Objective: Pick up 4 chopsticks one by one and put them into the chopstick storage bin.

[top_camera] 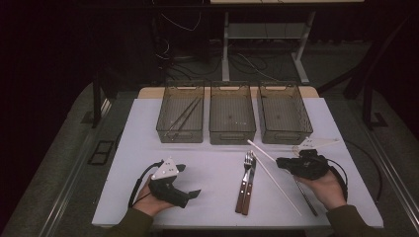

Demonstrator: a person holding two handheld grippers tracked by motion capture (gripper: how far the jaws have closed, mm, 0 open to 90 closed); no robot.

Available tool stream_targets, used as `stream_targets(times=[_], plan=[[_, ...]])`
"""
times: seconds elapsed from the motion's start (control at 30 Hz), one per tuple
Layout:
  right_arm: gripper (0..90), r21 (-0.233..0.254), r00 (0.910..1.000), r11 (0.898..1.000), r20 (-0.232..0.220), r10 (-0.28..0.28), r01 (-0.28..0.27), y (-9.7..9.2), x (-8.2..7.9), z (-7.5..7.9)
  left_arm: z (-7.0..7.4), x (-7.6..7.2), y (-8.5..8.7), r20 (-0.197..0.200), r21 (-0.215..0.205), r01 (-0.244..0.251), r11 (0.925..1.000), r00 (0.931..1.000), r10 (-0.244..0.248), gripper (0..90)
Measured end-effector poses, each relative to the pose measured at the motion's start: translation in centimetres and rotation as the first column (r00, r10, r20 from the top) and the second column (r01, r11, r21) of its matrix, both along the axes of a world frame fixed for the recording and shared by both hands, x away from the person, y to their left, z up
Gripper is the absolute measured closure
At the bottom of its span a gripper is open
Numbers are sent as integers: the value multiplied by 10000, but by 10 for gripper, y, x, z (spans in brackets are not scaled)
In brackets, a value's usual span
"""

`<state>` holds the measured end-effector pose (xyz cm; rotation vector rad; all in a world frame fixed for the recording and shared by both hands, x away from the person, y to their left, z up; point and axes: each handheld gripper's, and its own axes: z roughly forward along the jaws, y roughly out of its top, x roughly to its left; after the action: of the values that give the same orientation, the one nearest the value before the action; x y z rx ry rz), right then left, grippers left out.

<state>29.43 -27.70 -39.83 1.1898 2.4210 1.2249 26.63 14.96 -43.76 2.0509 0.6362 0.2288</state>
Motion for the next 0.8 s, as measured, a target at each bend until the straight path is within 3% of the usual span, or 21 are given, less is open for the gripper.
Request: stream_targets(times=[0.33,0.8], plan=[[851,293,9997,9994,152,191,-195,18,17,14,0,0,0,30,23,53,10000,10000,-53,0],[851,320,9993,9990,214,299,-306,58,45,28,-3,-1,-2,95,155,89,9998,9999,-90,0]])
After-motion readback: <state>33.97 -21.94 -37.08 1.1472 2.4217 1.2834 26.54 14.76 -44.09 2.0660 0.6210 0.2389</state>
